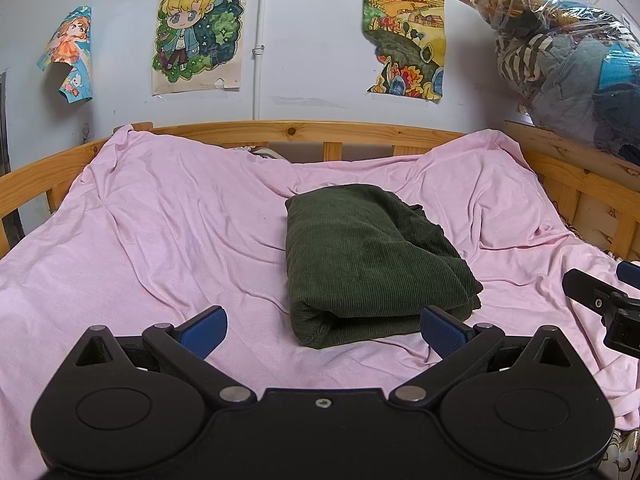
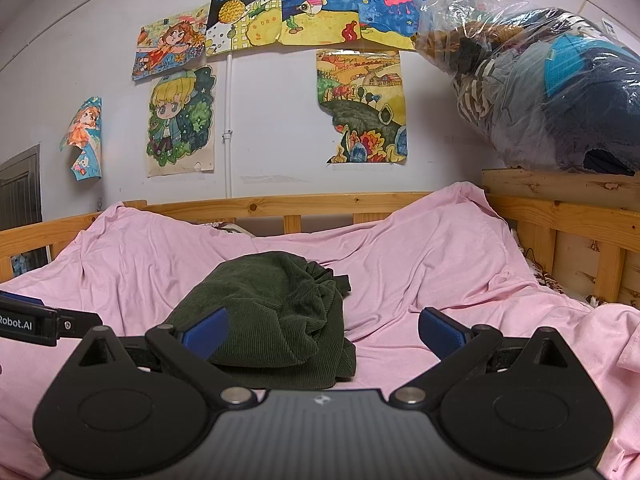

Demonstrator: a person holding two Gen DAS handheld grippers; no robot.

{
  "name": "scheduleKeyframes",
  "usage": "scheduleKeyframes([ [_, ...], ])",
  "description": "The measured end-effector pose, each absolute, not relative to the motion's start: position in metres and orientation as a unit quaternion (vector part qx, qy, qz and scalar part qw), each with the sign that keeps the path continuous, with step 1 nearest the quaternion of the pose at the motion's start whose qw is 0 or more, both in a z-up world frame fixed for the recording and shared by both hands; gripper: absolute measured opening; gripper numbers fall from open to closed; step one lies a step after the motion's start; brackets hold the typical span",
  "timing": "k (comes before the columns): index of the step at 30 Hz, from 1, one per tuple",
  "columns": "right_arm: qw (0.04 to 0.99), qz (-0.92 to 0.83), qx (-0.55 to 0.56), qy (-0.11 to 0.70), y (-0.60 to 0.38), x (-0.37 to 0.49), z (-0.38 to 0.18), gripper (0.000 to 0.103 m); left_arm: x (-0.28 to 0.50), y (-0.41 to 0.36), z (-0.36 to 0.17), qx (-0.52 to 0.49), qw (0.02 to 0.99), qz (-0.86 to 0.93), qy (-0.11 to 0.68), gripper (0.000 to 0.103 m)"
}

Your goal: Fold large clothes

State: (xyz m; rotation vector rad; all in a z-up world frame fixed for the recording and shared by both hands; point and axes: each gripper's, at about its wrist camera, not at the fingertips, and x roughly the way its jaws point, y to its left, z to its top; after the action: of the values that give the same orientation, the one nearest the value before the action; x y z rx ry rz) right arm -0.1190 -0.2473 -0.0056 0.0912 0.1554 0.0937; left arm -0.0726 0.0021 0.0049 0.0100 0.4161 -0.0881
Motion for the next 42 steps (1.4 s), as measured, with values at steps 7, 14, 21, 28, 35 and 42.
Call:
scheduleKeyframes([
  [7, 0.995, 0.047, 0.045, 0.078, -0.2476, -0.1190, -0.0052, 0.103, -0.0729, 0.0017, 0.0051, 0.005, 0.978, -0.043, 0.206, 0.102],
  [14, 0.995, 0.048, 0.045, 0.078, -0.2485, -0.1188, -0.0050, 0.103, -0.0727, 0.0025, 0.0046, 0.008, 0.977, -0.044, 0.207, 0.102],
  [21, 0.995, 0.048, 0.045, 0.078, -0.2486, -0.1188, -0.0048, 0.103, -0.0726, 0.0029, 0.0045, 0.008, 0.977, -0.045, 0.207, 0.102],
  [28, 0.995, 0.047, 0.045, 0.079, -0.2483, -0.1188, -0.0053, 0.103, -0.0722, 0.0036, 0.0042, 0.008, 0.977, -0.044, 0.208, 0.102],
  [35, 0.995, 0.047, 0.044, 0.082, -0.2485, -0.1175, -0.0066, 0.103, -0.0709, 0.0054, 0.0027, 0.010, 0.977, -0.043, 0.209, 0.102],
  [42, 0.994, 0.046, 0.043, 0.085, -0.2495, -0.1169, -0.0086, 0.103, -0.0684, 0.0107, 0.0008, 0.017, 0.975, -0.042, 0.217, 0.102],
])
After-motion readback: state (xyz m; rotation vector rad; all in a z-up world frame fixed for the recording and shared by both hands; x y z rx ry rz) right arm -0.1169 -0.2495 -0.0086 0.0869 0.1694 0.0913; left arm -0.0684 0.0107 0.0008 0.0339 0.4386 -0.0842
